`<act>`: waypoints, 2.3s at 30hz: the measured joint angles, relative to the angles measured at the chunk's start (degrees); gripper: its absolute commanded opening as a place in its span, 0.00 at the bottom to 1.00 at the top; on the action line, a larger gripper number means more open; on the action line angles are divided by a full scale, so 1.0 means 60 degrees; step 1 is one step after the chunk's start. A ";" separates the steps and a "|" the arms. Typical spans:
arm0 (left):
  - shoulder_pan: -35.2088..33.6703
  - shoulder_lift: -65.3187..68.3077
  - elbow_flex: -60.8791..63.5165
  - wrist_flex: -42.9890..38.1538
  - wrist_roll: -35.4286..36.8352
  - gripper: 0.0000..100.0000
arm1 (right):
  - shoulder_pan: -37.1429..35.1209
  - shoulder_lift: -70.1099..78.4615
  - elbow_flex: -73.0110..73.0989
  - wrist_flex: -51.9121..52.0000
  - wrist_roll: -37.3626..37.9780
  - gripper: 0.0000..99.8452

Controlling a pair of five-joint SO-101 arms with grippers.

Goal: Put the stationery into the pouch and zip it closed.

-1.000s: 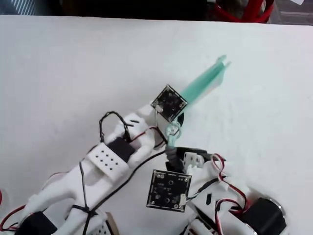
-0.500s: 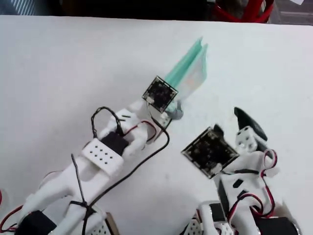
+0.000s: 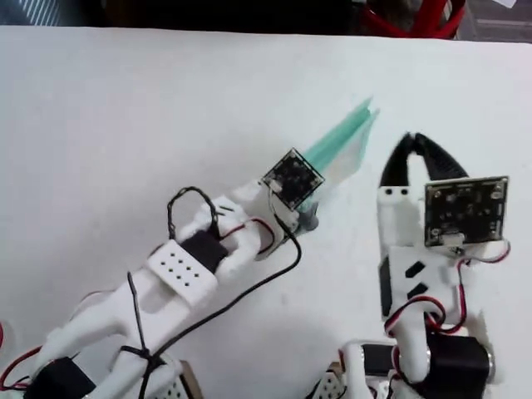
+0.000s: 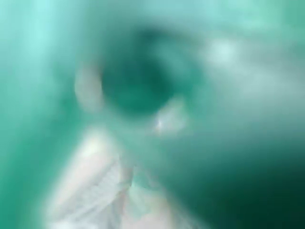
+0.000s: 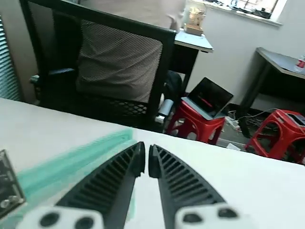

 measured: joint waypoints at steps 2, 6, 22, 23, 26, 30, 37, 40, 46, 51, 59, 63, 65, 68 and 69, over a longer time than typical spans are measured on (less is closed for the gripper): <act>0.0000 0.0000 0.0000 0.0000 0.0000 0.02 | -0.0630 0.0015 0.0029 -0.0117 -0.0059 0.02; 0.0103 0.0000 0.0000 0.0000 0.0000 0.02 | -0.1538 0.0410 0.0073 -0.0147 -0.0059 0.02; 0.0117 0.0000 0.0000 0.0000 -0.0088 0.02 | -0.1949 0.2769 -0.0571 0.0132 -0.0835 0.02; 0.0117 0.0000 0.0000 0.0000 -0.0088 0.02 | -0.1934 0.2828 -0.0630 0.0249 -0.0835 0.02; 0.0117 0.0000 0.0000 0.0000 -0.0088 0.02 | -0.1832 0.3238 -0.0821 0.0454 -0.0835 0.02; 0.0117 0.0000 0.0000 0.0000 -0.0088 0.03 | -0.1333 0.3839 -0.0864 0.0527 -0.0821 0.02; 0.0117 0.0000 -0.0015 0.0000 -0.0044 0.03 | -0.0864 0.4908 -0.1670 0.0586 -0.0821 0.02; 0.0117 0.0000 -0.0015 0.0000 -0.0044 0.03 | -0.0835 0.5348 -0.2447 0.0747 -0.0806 0.02; 0.0103 0.0000 -0.0015 0.0000 -0.0044 0.08 | -0.0586 0.6564 -0.3253 0.1568 -0.0806 0.02; 0.0015 0.0000 -0.0029 -0.0015 0.0322 0.21 | -0.0293 0.7179 -0.3297 0.1641 -0.0806 0.02; -0.0454 -0.0264 -0.0015 -0.0088 0.1128 0.21 | -0.0278 0.7253 -0.3355 0.1963 -0.0293 0.02; -0.0469 -0.1436 0.0410 -0.0103 0.1216 0.21 | 0.0132 0.7487 -0.3341 0.1978 -0.0220 0.02; -0.0484 -0.1919 0.0718 -0.0234 0.1231 0.21 | 0.0059 0.7487 -0.3341 0.1978 -0.0220 0.02; -0.0484 -0.2681 0.0952 -0.0249 0.1231 0.21 | 0.0176 0.7487 -0.3341 0.1978 -0.0220 0.02; -0.0484 -0.2857 0.1011 -0.0352 0.1231 0.21 | 0.0176 0.7487 -0.3341 0.1978 -0.0220 0.02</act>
